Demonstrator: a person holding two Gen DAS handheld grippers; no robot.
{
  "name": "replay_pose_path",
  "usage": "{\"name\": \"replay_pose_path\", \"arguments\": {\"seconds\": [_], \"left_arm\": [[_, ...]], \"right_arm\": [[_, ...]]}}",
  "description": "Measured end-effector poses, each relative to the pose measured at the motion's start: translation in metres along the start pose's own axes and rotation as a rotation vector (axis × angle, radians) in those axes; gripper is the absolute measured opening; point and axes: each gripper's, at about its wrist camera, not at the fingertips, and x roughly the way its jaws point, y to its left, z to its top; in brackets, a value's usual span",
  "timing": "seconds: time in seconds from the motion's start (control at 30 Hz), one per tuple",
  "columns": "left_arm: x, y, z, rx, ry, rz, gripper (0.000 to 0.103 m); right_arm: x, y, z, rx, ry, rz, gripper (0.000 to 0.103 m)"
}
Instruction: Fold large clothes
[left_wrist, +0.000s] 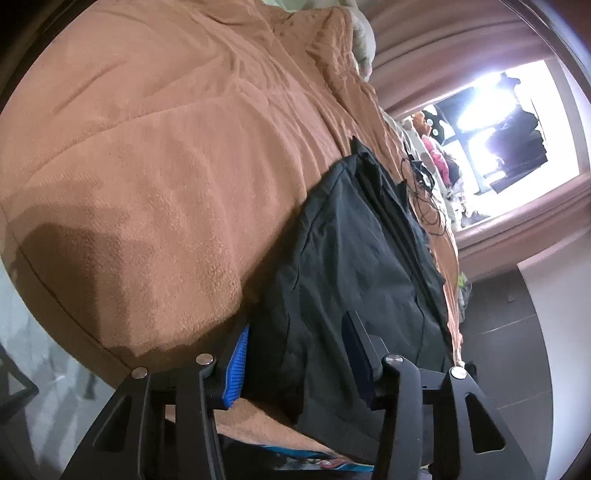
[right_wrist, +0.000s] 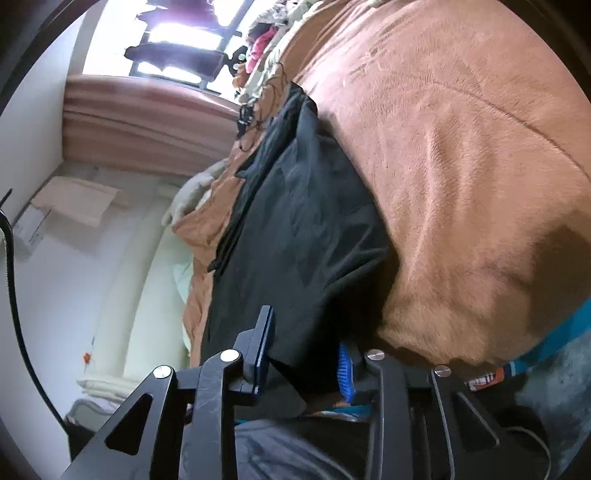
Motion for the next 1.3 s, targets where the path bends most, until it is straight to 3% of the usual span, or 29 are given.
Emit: {"name": "replay_pose_path", "arguments": {"seconds": [0.07, 0.17, 0.37, 0.57, 0.67, 0.8, 0.87, 0.9, 0.97, 1.3], "left_arm": [[0.004, 0.003, -0.003, -0.021, 0.013, 0.020, 0.046], [0.002, 0.004, -0.007, -0.020, 0.012, 0.023, 0.042], [-0.001, 0.007, -0.017, -0.090, 0.043, -0.067, 0.042], [0.003, -0.001, -0.039, -0.113, 0.055, -0.179, 0.042], [0.010, -0.004, -0.038, -0.122, 0.031, -0.166, 0.042], [0.014, -0.002, -0.030, -0.120, -0.020, -0.080, 0.041], [0.012, 0.001, -0.027, -0.141, -0.041, -0.058, 0.026], [0.010, 0.000, -0.026, -0.134, -0.049, -0.034, 0.001], [0.003, -0.003, -0.023, -0.119, -0.067, -0.034, 0.002], [-0.074, -0.057, -0.013, -0.014, -0.177, -0.200, 0.001]], "right_arm": [[0.001, 0.002, 0.001, -0.003, -0.005, -0.018, 0.013], [-0.017, 0.004, 0.006, 0.002, -0.072, 0.004, 0.006], [-0.055, 0.013, 0.019, 0.015, -0.170, 0.026, 0.004], [-0.062, 0.026, 0.015, -0.025, -0.174, 0.020, 0.004], [-0.060, 0.029, 0.015, -0.029, -0.157, 0.010, 0.004], [-0.061, 0.029, 0.010, -0.029, -0.149, 0.010, 0.004], [-0.061, 0.031, 0.009, -0.032, -0.151, 0.012, 0.004], [-0.062, 0.032, 0.008, -0.032, -0.152, 0.016, 0.004], [-0.063, 0.034, 0.006, -0.033, -0.152, 0.013, 0.004], [-0.107, 0.068, 0.009, -0.073, -0.227, 0.091, 0.004]]}}
